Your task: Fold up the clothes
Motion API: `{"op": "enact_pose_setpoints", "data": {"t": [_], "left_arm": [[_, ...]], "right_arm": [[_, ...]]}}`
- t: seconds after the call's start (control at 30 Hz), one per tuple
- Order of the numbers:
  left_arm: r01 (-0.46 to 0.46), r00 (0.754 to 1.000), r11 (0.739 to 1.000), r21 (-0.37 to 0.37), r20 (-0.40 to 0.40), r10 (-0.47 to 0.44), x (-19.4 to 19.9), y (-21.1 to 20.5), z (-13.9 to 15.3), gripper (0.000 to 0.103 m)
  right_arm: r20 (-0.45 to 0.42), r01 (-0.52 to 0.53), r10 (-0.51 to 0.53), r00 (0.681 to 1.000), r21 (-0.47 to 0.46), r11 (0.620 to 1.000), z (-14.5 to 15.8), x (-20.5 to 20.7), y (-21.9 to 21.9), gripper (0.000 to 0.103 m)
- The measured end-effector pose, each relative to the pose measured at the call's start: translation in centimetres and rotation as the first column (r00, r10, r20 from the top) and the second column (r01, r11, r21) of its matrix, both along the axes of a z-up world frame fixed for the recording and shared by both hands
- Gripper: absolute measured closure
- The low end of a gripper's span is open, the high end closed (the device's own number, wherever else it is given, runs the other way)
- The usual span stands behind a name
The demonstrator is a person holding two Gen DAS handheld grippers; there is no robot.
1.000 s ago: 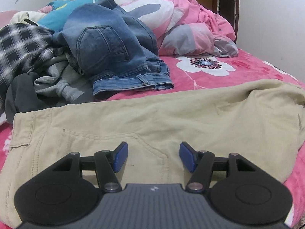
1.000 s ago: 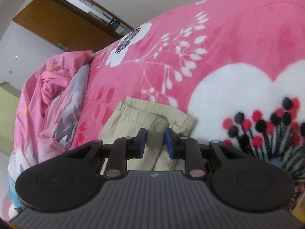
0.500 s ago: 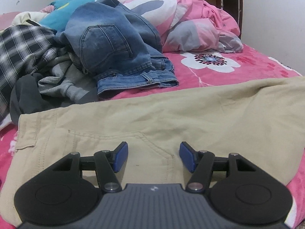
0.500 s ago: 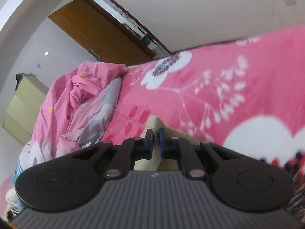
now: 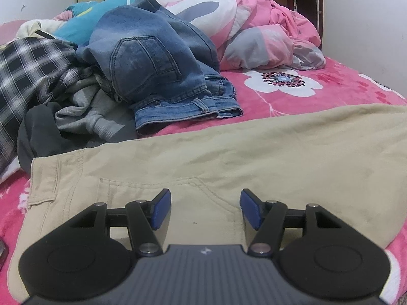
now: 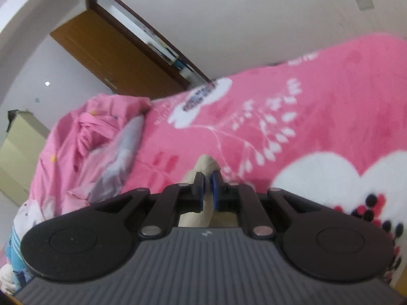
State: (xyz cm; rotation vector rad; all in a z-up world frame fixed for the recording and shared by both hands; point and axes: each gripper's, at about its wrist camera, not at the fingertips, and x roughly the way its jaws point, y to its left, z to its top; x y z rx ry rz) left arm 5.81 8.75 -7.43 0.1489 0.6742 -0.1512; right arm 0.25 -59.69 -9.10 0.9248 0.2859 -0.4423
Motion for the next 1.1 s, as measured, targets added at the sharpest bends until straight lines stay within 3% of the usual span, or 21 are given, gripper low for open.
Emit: {"op": "enact_pose_setpoints", "data": {"t": [0.1,0.23,0.3,0.37,0.47,0.6,0.73,0.87,0.97,1.1], "left_arm": [[0.003,1.0,1.0,0.006,0.006,-0.003,-0.2,-0.1,0.0,0.041],[0.017,1.0,1.0,0.012,0.005,-0.017,-0.2,-0.1,0.0,0.041],[0.022,1.0,1.0,0.012,0.007,-0.022,-0.2,0.0,0.0,0.041],[0.027,1.0,1.0,0.007,0.014,-0.027,-0.4,0.1,0.2,0.042],[0.032,0.999,0.999,-0.014,0.026,-0.032,-1.0,0.2,0.5,0.042],[0.11,0.992,0.988,-0.108,0.066,-0.103,-2.7,-0.4,2.4,0.044],[0.305,0.95,0.949,-0.083,0.103,-0.296,-4.5,-3.9,3.5,0.043],[0.494,0.869,0.867,-0.061,0.046,-0.492,-6.3,-7.5,2.7,0.042],[0.576,0.817,0.818,-0.002,0.02,-0.576,-7.7,-10.0,1.5,0.042],[0.611,0.789,0.789,0.065,0.036,-0.613,-8.7,-12.3,0.3,0.042]], "right_arm": [[-0.022,0.004,-0.003,1.0,0.006,1.0,-0.3,0.2,-0.2,0.098],[-0.132,0.012,-0.002,0.991,0.074,0.997,-4.4,0.5,-1.1,0.097],[-0.038,0.037,-0.032,0.999,0.13,0.991,-4.9,-1.0,-1.3,0.089],[0.008,0.091,-0.092,0.996,0.121,0.988,-4.1,-2.7,-0.7,0.081],[0.046,0.103,-0.104,0.993,0.031,0.994,-1.4,-5.5,1.4,0.08],[0.048,-0.131,0.13,0.99,0.024,0.991,0.5,-6.3,5.9,0.079],[0.042,-0.349,0.347,0.937,0.129,0.928,-0.6,-4.8,11.1,0.078],[0.02,-0.444,0.45,0.893,0.208,0.872,-1.9,-3.2,14.9,0.078],[-0.025,-0.482,0.505,0.863,0.263,0.836,-2.6,-2.5,16.8,0.076],[-0.042,-0.559,0.59,0.806,0.275,0.783,-2.4,-1.8,19.4,0.076]]}}
